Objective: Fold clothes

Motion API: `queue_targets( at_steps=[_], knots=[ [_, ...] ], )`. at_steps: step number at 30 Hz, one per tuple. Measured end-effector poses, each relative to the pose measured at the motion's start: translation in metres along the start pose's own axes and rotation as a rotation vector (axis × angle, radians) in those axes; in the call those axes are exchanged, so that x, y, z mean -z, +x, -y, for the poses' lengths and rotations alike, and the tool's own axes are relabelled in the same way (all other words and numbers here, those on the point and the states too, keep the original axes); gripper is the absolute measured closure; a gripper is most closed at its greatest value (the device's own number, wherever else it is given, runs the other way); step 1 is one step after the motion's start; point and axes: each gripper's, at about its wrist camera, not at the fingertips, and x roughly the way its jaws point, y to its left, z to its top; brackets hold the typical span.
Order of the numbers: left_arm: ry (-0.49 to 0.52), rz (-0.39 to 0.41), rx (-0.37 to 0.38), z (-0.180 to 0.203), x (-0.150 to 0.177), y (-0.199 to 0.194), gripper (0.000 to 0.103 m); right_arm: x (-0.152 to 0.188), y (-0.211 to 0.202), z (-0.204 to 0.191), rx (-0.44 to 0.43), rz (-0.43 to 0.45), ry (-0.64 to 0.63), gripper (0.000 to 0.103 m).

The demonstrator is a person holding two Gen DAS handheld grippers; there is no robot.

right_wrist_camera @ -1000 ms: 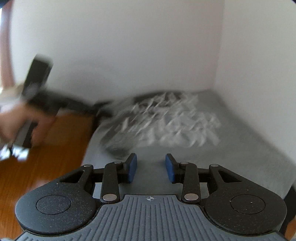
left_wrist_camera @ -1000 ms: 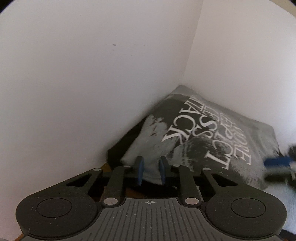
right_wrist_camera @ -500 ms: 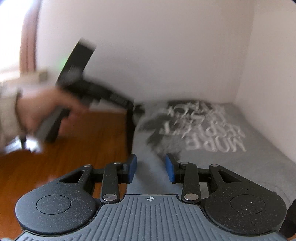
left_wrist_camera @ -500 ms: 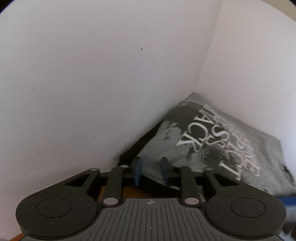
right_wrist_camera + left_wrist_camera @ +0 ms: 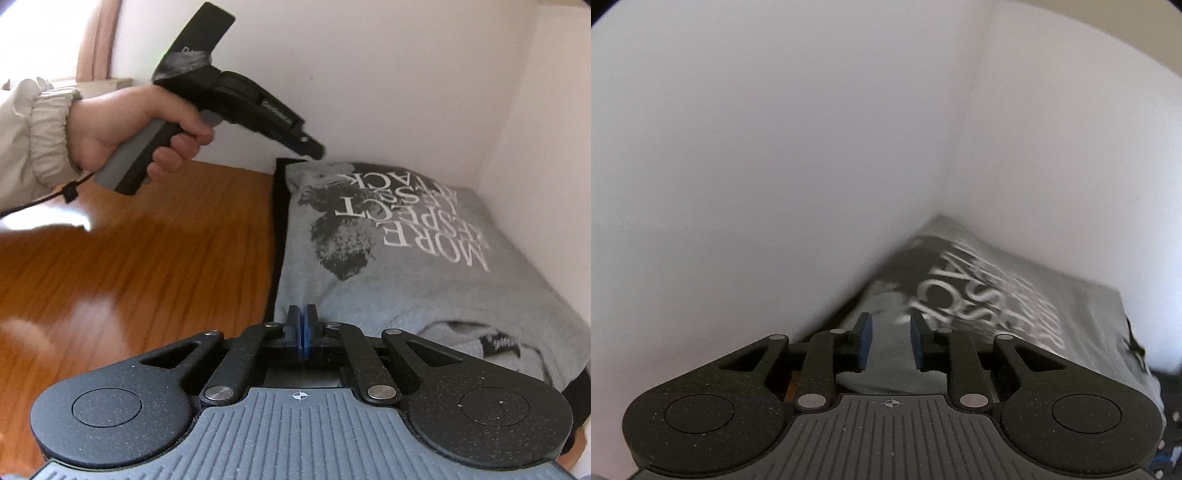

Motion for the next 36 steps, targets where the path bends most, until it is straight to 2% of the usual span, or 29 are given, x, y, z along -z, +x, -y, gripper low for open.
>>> queue_targets(
  at_steps=[4, 5, 6, 7, 11, 14, 16, 22, 29, 30, 31, 32, 35, 36],
  knots=[
    [0.041, -0.108, 0.007, 0.006, 0.011, 0.009, 0.080, 0.003, -0.012, 0.011, -0.037, 0.035, 0.080, 0.096],
    [0.050, -0.135, 0.009, 0.007, 0.014, 0.011, 0.080, 0.003, -0.015, 0.014, -0.037, 0.050, 0.102, 0.091],
    [0.058, -0.153, 0.012, 0.007, 0.018, 0.009, 0.080, 0.003, -0.019, 0.018, -0.033, 0.066, 0.124, 0.080],
    [0.061, -0.165, 0.017, 0.005, 0.021, 0.006, 0.080, 0.002, -0.022, 0.022, -0.024, 0.081, 0.139, 0.076],
    [0.076, -0.200, 0.009, -0.001, 0.032, -0.007, 0.080, 0.000, -0.025, 0.051, 0.008, 0.132, 0.238, 0.072],
    [0.086, -0.188, -0.009, -0.004, 0.033, -0.016, 0.080, 0.002, -0.026, 0.080, 0.012, 0.165, 0.360, 0.058],
    [0.070, -0.162, -0.005, -0.005, 0.032, -0.020, 0.080, 0.008, -0.029, 0.095, 0.027, 0.175, 0.413, 0.057],
    [0.060, -0.063, 0.030, 0.006, 0.016, -0.021, 0.079, 0.026, -0.033, 0.122, 0.129, 0.176, 0.462, 0.053],
    [0.093, -0.077, 0.068, 0.031, 0.017, -0.006, 0.076, 0.035, -0.006, 0.179, 0.321, 0.139, 0.519, 0.051],
    [0.101, -0.085, 0.072, 0.035, 0.020, -0.004, 0.075, 0.038, 0.000, 0.187, 0.346, 0.124, 0.525, 0.048],
    [0.109, -0.092, 0.077, 0.039, 0.022, -0.002, 0.064, 0.041, 0.005, 0.194, 0.366, 0.108, 0.535, 0.047],
    [0.118, -0.098, 0.076, 0.042, 0.024, -0.002, 0.060, 0.043, 0.010, 0.199, 0.385, 0.092, 0.546, 0.043],
    [0.150, -0.106, 0.053, 0.050, 0.031, -0.009, 0.049, 0.049, 0.011, 0.206, 0.387, 0.092, 0.606, 0.035],
    [0.156, -0.107, 0.044, 0.052, 0.032, -0.014, 0.039, 0.049, 0.009, 0.204, 0.396, 0.090, 0.608, 0.034]
  ],
)
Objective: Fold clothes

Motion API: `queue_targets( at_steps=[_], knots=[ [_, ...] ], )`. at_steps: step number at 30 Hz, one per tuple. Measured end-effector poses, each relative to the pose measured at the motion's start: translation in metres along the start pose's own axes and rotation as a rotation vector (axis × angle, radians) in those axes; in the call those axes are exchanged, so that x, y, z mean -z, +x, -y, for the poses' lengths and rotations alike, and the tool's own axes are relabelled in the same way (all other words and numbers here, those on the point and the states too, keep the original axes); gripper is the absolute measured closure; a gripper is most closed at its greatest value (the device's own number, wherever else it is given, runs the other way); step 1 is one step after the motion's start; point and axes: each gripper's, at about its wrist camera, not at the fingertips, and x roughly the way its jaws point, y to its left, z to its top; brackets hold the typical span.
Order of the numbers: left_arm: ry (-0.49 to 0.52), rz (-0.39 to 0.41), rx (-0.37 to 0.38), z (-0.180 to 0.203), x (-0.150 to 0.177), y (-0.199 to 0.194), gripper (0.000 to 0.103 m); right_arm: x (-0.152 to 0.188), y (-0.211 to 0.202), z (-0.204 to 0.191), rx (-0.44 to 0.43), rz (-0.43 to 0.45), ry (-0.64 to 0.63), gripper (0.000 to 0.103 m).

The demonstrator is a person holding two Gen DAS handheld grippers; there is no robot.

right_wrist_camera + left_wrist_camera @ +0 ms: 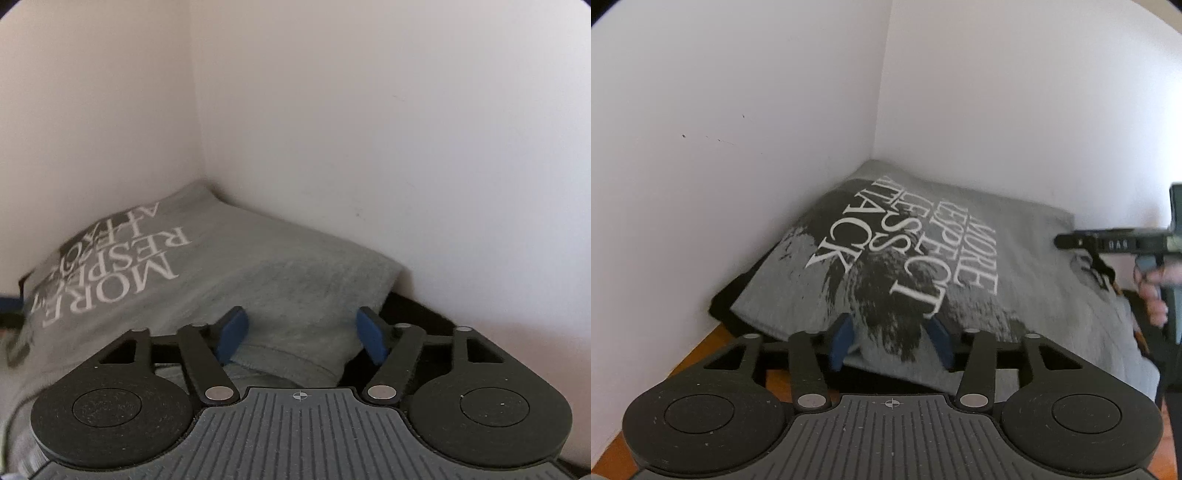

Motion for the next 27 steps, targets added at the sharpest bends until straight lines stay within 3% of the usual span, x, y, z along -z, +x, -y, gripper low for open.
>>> queue_targets(
  at_steps=[1, 5, 7, 13, 18, 22, 27],
  knots=[
    [0.002, 0.001, -0.010, 0.002, 0.000, -0.006, 0.027, 0.000, -0.003, -0.004, 0.010, 0.003, -0.014, 0.033],
    [0.004, 0.023, -0.030, 0.012, 0.000, -0.036, 0.018, 0.000, -0.026, -0.029, 0.031, 0.026, -0.092, 0.025],
    [0.011, 0.042, -0.035, 0.018, 0.000, -0.054, 0.000, -0.001, -0.037, -0.046, 0.014, 0.034, -0.119, 0.023],
    [0.020, 0.071, -0.033, 0.030, 0.005, -0.107, 0.000, 0.005, -0.082, -0.107, -0.047, 0.057, -0.219, 0.014],
    [0.016, 0.086, -0.043, 0.028, 0.019, -0.150, 0.000, 0.015, -0.102, -0.170, -0.162, 0.031, -0.238, 0.006],
    [0.003, 0.080, -0.059, 0.012, 0.040, -0.175, 0.000, 0.037, -0.106, -0.218, -0.245, -0.043, -0.208, 0.002],
    [-0.019, 0.039, -0.075, -0.029, 0.086, -0.193, 0.000, 0.078, -0.104, -0.276, -0.275, -0.140, -0.165, 0.001]
  ],
)
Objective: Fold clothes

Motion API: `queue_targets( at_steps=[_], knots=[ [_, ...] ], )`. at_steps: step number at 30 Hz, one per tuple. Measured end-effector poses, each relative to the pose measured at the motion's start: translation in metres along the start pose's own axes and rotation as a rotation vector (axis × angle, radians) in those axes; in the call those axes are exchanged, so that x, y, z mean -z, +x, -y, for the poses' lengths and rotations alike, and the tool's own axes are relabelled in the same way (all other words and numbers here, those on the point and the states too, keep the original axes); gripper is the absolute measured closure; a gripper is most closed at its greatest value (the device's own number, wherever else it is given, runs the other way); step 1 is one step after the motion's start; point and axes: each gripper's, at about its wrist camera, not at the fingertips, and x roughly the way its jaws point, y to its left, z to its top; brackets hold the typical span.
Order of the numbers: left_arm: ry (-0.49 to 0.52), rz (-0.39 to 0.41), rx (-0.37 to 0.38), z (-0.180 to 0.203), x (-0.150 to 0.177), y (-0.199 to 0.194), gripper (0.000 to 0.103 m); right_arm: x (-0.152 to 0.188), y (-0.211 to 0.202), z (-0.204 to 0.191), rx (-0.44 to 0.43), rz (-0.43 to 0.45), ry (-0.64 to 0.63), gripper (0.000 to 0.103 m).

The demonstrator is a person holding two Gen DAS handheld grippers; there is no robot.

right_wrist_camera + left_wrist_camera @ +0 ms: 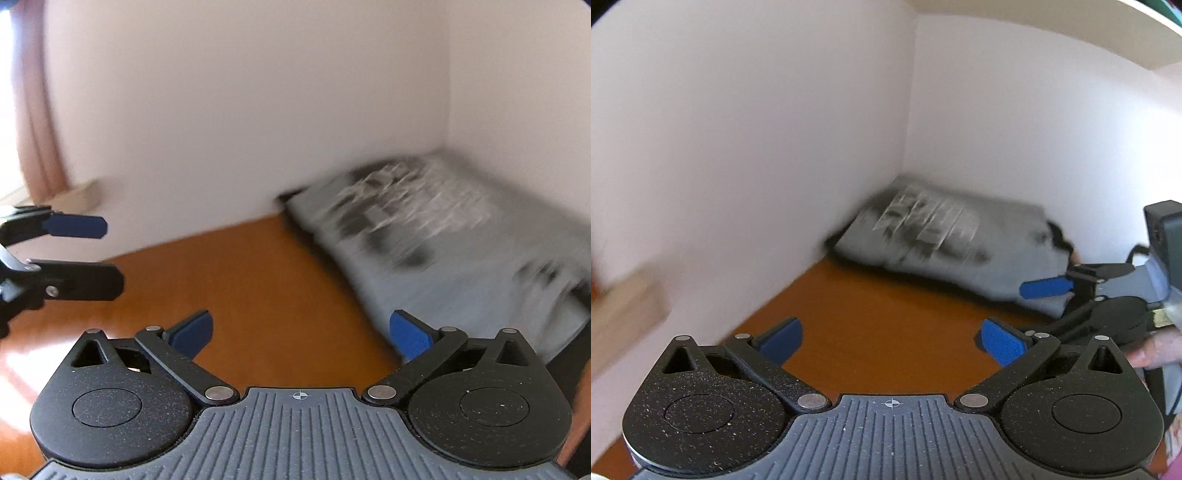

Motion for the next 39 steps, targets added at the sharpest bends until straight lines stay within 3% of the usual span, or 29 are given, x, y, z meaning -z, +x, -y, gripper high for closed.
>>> queue_targets(
  at_steps=[5, 12, 18, 27, 39],
  knots=[
    [-0.023, -0.068, -0.033, -0.049, 0.040, -0.004, 0.000, 0.019, 0.009, -0.046, 0.049, -0.047, 0.037, 0.000],
    [-0.006, -0.106, -0.042, -0.080, 0.061, -0.010, 0.000, 0.028, 0.008, -0.077, 0.170, -0.066, 0.122, 0.000],
    [0.015, -0.111, 0.004, -0.082, 0.073, -0.018, 0.000, 0.047, -0.007, -0.100, 0.296, -0.029, 0.149, 0.000],
    [0.083, -0.137, -0.021, -0.070, 0.084, -0.027, 0.000, 0.069, -0.027, -0.131, 0.495, -0.017, 0.270, 0.000],
    [0.095, -0.141, 0.000, -0.072, 0.086, -0.032, 0.000, 0.087, -0.043, -0.162, 0.588, -0.009, 0.343, 0.000]
  ],
)
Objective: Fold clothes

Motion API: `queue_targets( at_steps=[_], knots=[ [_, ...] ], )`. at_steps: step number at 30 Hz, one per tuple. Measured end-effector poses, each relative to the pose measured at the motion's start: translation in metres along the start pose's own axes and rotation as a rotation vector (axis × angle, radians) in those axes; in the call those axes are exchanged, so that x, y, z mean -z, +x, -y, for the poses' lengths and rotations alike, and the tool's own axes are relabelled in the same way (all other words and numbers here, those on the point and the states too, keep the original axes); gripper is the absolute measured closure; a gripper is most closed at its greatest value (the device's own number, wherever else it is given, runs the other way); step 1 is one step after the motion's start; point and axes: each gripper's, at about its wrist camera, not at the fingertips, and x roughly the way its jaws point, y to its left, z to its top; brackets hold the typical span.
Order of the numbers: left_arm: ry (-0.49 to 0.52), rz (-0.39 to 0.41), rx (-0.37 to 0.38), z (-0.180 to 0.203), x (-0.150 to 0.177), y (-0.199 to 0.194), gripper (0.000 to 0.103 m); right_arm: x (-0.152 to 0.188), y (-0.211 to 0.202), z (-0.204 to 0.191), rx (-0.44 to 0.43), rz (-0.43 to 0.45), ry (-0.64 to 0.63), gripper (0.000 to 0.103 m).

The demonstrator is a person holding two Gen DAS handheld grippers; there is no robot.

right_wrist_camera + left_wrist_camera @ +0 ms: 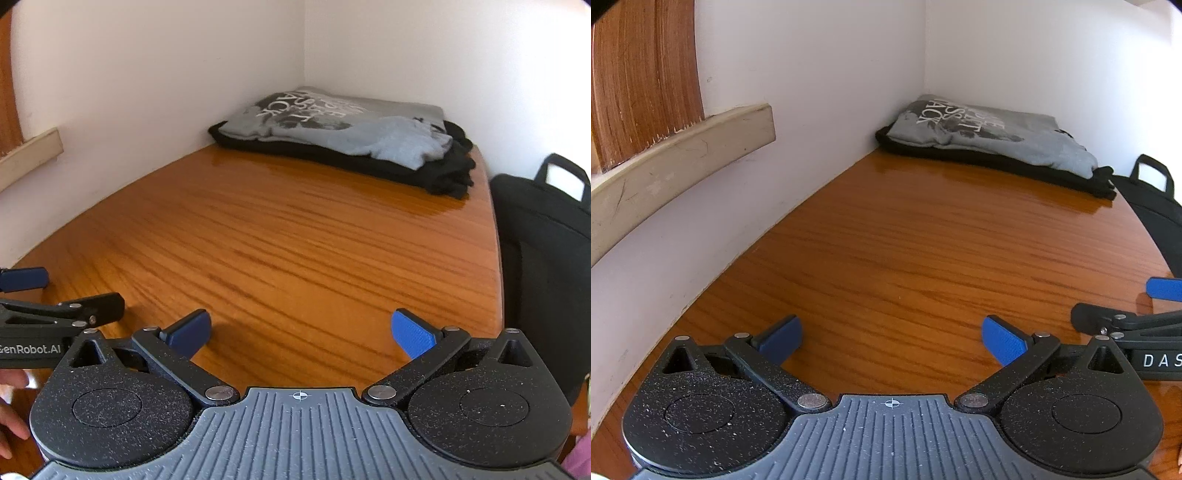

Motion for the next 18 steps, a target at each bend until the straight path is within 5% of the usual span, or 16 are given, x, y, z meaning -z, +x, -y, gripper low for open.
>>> queue_targets(
  at_steps=[18],
  knots=[
    [0.003, -0.002, 0.002, 0.0008, -0.0015, 0.0001, 0.000, 0.0010, -0.0009, -0.0027, 0.020, -0.001, 0.015, 0.000]
  ],
)
